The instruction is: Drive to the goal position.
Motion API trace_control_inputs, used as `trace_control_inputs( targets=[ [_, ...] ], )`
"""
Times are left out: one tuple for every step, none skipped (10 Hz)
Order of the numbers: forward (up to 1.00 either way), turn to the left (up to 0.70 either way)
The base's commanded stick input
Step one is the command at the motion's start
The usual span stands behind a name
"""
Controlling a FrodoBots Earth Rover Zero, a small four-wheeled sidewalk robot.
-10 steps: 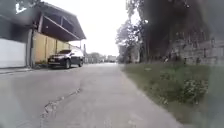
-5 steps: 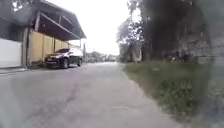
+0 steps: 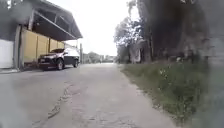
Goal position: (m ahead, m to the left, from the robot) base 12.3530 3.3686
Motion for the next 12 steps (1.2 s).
trace_control_inputs(
  targets=[
    [1.00,0.00],
    [1.00,0.00],
    [1.00,0.00],
    [1.00,0.00],
    [1.00,0.00],
    [1.00,0.14],
    [1.00,0.37],
    [1.00,0.38],
    [1.00,0.34],
    [1.00,0.18],
    [1.00,0.00],
    [1.00,0.00]
  ],
)
